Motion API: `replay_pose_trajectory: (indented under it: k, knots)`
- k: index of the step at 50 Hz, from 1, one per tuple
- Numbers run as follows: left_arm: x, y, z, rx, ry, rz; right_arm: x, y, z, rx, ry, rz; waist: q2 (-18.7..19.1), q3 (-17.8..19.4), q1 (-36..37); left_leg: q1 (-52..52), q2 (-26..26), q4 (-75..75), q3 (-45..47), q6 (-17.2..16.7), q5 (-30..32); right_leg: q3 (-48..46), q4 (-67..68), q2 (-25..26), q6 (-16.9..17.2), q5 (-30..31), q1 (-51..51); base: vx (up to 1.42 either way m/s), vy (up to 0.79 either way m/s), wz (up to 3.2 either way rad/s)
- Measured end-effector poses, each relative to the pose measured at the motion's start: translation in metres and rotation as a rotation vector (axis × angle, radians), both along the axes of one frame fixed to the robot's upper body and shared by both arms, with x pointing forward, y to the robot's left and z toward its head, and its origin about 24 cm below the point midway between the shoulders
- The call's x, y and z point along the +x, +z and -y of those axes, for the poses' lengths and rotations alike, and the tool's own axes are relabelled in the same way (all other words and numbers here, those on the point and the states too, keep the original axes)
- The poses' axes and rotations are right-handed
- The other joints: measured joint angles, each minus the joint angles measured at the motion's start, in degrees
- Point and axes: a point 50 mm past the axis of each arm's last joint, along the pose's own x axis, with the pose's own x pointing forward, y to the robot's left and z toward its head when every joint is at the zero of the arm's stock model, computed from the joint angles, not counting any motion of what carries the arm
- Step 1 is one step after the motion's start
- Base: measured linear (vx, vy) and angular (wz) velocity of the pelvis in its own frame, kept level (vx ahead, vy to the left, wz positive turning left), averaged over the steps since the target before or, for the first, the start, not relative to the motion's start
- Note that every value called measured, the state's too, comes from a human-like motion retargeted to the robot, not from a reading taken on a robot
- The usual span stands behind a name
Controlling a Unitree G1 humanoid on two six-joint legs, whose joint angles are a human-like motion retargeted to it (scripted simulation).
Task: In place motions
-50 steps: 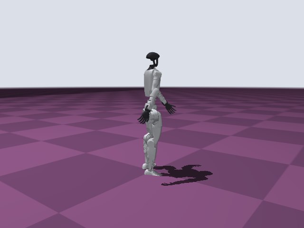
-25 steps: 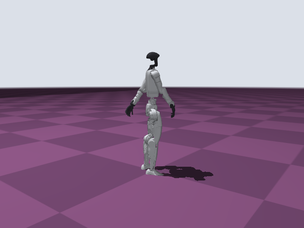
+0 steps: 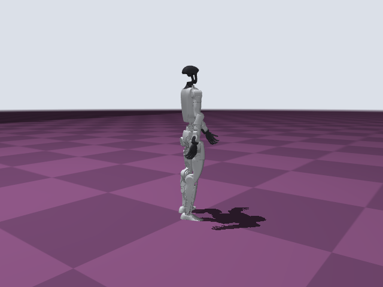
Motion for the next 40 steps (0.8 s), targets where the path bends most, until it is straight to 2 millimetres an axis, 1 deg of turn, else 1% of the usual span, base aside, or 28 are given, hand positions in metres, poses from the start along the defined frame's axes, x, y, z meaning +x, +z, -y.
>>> replay_pose_trajectory:
  k: [1, 2, 3, 5, 7, 8, 10, 12, 13, 15, 17, 18, 19, 20, 21, 23, 25, 26, 27, 28, 30, 32, 33, 35, 37, 38, 40]
  knots:
    - [0.028, 0.016, 0.009, 0.019, -0.048, 0.115, -0.028, 0.008, 0.008, -0.064, -0.086, -0.056, -0.1, 0.2, 0.6, 0.0, -0.2, 0.0, -0.2, 0.0, 0.0, 0.0, -0.1, -0.1, 0.0, 0.0, 0.1, 0.00, 0.00, 0.00]
    - [0.051, 0.032, 0.017, 0.037, -0.088, 0.220, -0.052, 0.016, 0.013, -0.123, -0.156, -0.101, -0.1, 0.4, 1.1, -0.1, -0.4, 0.1, -0.4, 0.1, 0.0, 0.1, -0.1, -0.3, 0.1, 0.0, 0.2, 0.00, 0.00, 0.00]
    - [0.067, 0.045, 0.023, 0.056, -0.112, 0.305, -0.069, 0.022, 0.016, -0.171, -0.197, -0.120, -0.1, 0.6, 1.7, -0.1, -0.5, 0.1, -0.4, 0.1, -0.1, 0.3, -0.2, -0.4, 0.1, 0.1, 0.2, 0.00, 0.00, 0.00]
    - [0.097, 0.075, 0.027, 0.125, -0.152, 0.504, -0.101, 0.036, 0.024, -0.277, -0.243, -0.141, -0.1, 1.0, 2.3, 0.0, -0.7, 0.2, -0.5, 0.0, -0.1, 0.7, -0.3, -0.6, 0.0, 0.2, 0.2, -0.02, -0.01, -0.18]
    - [0.106, 0.088, 0.023, 0.190, -0.165, 0.595, -0.118, 0.045, 0.028, -0.330, -0.244, -0.158, 0.0, 1.0, 2.6, 0.2, -0.7, 0.2, -0.3, 0.0, -0.2, 1.1, -0.3, -0.6, 0.0, 0.3, 0.2, -0.02, 0.01, -0.18]
    - [0.109, 0.092, 0.017, 0.237, -0.167, 0.633, -0.126, 0.051, 0.031, -0.355, -0.238, -0.177, 0.2, 1.0, 2.5, 0.3, -0.7, 0.2, -0.1, -0.1, -0.3, 1.4, -0.3, -0.6, -0.1, 0.3, 0.1, -0.01, 0.01, -0.20]
    - [0.106, 0.090, 0.006, 0.297, -0.167, 0.645, -0.133, 0.057, 0.035, -0.380, -0.230, -0.207, 0.4, 1.0, 2.3, 0.5, -0.6, 0.2, 0.1, -0.1, -0.4, 1.8, -0.1, -0.5, -0.2, 0.3, -0.1, -0.01, 0.01, -0.21]
    - [0.088, 0.069, -0.006, 0.323, -0.164, 0.558, -0.126, 0.054, 0.037, -0.378, -0.223, -0.210, 0.8, 1.0, 2.0, 0.8, -0.4, 0.0, 0.7, -0.1, -0.5, 2.4, 0.1, -0.3, -0.4, 0.3, -0.3, -0.01, 0.01, -0.27]
    - [0.075, 0.056, -0.012, 0.322, -0.163, 0.494, -0.118, 0.050, 0.037, -0.368, -0.217, -0.197, 0.9, 1.0, 1.9, 1.0, -0.2, -0.1, 0.9, -0.1, -0.6, 2.7, 0.1, -0.1, -0.5, 0.3, -0.4, -0.01, 0.00, -0.29]
    - [0.038, 0.026, -0.021, 0.301, -0.169, 0.328, -0.095, 0.038, 0.035, -0.331, -0.183, -0.151, 1.2, 1.0, 1.8, 1.5, 0.0, -0.3, 1.5, -0.2, -0.6, 3.4, 0.3, 0.2, -0.7, 0.4, -0.7, 0.00, -0.01, -0.31]
    - [-0.013, -0.006, -0.030, 0.270, -0.165, 0.121, -0.062, 0.023, 0.029, -0.266, -0.116, -0.082, 1.4, 0.7, 1.9, 2.1, 0.3, -0.7, 2.4, -0.4, -0.7, 4.2, 0.5, 0.5, -1.0, 0.6, -1.1, 0.03, -0.03, -0.36]
    - [-0.038, -0.017, -0.034, 0.258, -0.156, 0.024, -0.045, 0.016, 0.025, -0.230, -0.080, -0.049, 1.5, 0.6, 1.9, 2.4, 0.5, -0.9, 2.9, -0.4, -0.7, 4.6, 0.6, 0.7, -1.1, 0.6, -1.4, 0.02, -0.05, -0.45]
    - [-0.075, -0.031, -0.039, 0.246, -0.135, -0.112, -0.019, 0.008, 0.017, -0.171, -0.030, -0.001, 1.7, 0.5, 2.1, 2.9, 0.7, -1.2, 3.7, -0.5, -0.8, 5.3, 0.8, 1.0, -1.3, 0.8, -1.8, 0.01, -0.06, -0.58]
    - [-0.119, -0.041, -0.043, 0.231, -0.110, -0.266, 0.010, 0.000, 0.007, -0.104, 0.029, 0.053, 1.8, 0.4, 2.3, 3.6, 1.0, -1.7, 4.8, -0.7, -0.9, 6.2, 1.0, 1.3, -1.5, 0.9, -2.2, -0.01, -0.06, -0.74]
    - [-0.158, -0.045, -0.046, 0.218, -0.074, -0.398, 0.040, -0.006, -0.004, -0.028, 0.085, 0.107, 2.0, 0.6, 2.4, 4.3, 1.3, -2.0, 5.8, -0.8, -1.0, 7.1, 1.2, 1.6, -1.7, 1.1, -2.6, -0.03, -0.06, -0.83]
    - [-0.236, -0.044, -0.047, 0.187, 0.011, -0.648, 0.102, -0.011, -0.034, 0.135, 0.204, 0.228, 2.4, 1.2, 2.5, 5.5, 1.9, -2.5, 7.7, -1.2, -1.1, 9.1, 1.6, 2.2, -2.0, 1.6, -3.3, -0.05, -0.06, -0.89]
    - [-0.297, -0.034, -0.043, 0.154, 0.093, -0.837, 0.154, -0.008, -0.068, 0.287, 0.305, 0.351, 2.6, 2.0, 2.5, 6.5, 2.4, -2.9, 9.2, -1.5, -1.3, 10.9, 1.9, 2.7, -2.2, 1.9, -3.9, -0.04, -0.08, -0.82]
    - [-0.335, -0.024, -0.038, 0.128, 0.136, -0.945, 0.187, -0.002, -0.093, 0.393, 0.364, 0.448, 2.8, 2.4, 2.2, 6.9, 2.7, -3.1, 9.9, -1.7, -1.4, 11.7, 2.1, 3.0, -2.3, 2.1, -4.2, -0.03, -0.09, -0.74]
    - [-0.368, -0.011, -0.033, 0.103, 0.171, -1.037, 0.215, 0.009, -0.118, 0.492, 0.420, 0.536, 2.9, 2.7, 1.9, 7.3, 3.0, -3.2, 10.5, -1.9, -1.4, 12.5, 2.2, 3.3, -2.3, 2.3, -4.6, -0.02, -0.08, -0.62]
    - [-0.393, 0.000, -0.028, 0.083, 0.189, -1.100, 0.237, 0.020, -0.138, 0.576, 0.461, 0.611, 2.9, 2.7, 1.5, 7.4, 3.3, -3.2, 10.9, -2.1, -1.5, 12.9, 2.3, 3.6, -2.4, 2.4, -4.8, -0.02, -0.08, -0.46]
    - [-0.431, 0.022, -0.018, 0.051, 0.199, -1.187, 0.273, 0.048, -0.174, 0.723, 0.526, 0.759, 2.9, 2.7, 1.0, 7.5, 3.7, -3.2, 11.4, -2.3, -1.5, 13.5, 2.3, 3.9, -2.5, 2.5, -5.3, -0.02, -0.08, -0.25]
    - [-0.453, 0.038, -0.014, 0.031, 0.191, -1.242, 0.300, 0.076, -0.199, 0.839, 0.579, 0.909, 2.7, 2.8, 0.6, 7.4, 4.0, -3.1, 11.5, -2.5, -1.4, 13.5, 2.4, 4.0, -2.5, 2.5, -5.4, -0.04, -0.07, -0.01]
    - [-0.459, 0.042, -0.012, 0.025, 0.189, -1.264, 0.310, 0.090, -0.208, 0.885, 0.609, 0.982, 2.5, 2.8, 0.4, 7.2, 4.1, -3.1, 11.3, -2.5, -1.3, 13.3, 2.4, 4.0, -2.5, 2.5, -5.5, -0.04, -0.08, 0.13]
    - [-0.462, 0.045, -0.013, 0.022, 0.205, -1.294, 0.322, 0.111, -0.218, 0.943, 0.675, 1.105, 2.1, 2.8, 0.1, 6.7, 4.2, -3.0, 11.1, -2.6, -1.1, 12.7, 2.3, 3.9, -2.5, 2.4, -5.5, -0.03, -0.08, 0.29]
    - [-0.451, 0.037, -0.020, 0.042, 0.246, -1.279, 0.325, 0.117, -0.216, 0.938, 0.732, 1.181, 1.6, 2.4, -0.3, 6.0, 4.1, -2.9, 10.5, -2.5, -0.8, 11.6, 2.2, 3.7, -2.4, 2.2, -5.3, 0.01, -0.08, 0.50]
    - [-0.440, 0.029, -0.026, 0.060, 0.269, -1.248, 0.324, 0.115, -0.212, 0.913, 0.752, 1.196, 1.3, 2.2, -0.6, 5.6, 4.1, -2.8, 10.1, -2.4, -0.6, 10.9, 2.1, 3.5, -2.4, 2.0, -5.2, 0.01, -0.06, 0.57]
    - [-0.403, 0.007, -0.038, 0.117, 0.307, -1.149, 0.315, 0.100, -0.195, 0.836, 0.777, 1.176, 0.8, 1.8, -0.6, 4.8, 3.9, -2.7, 9.4, -2.4, -0.2, 9.7, 1.8, 3.3, -2.4, 1.8, -5.0, 0.00, -0.02, 0.55]
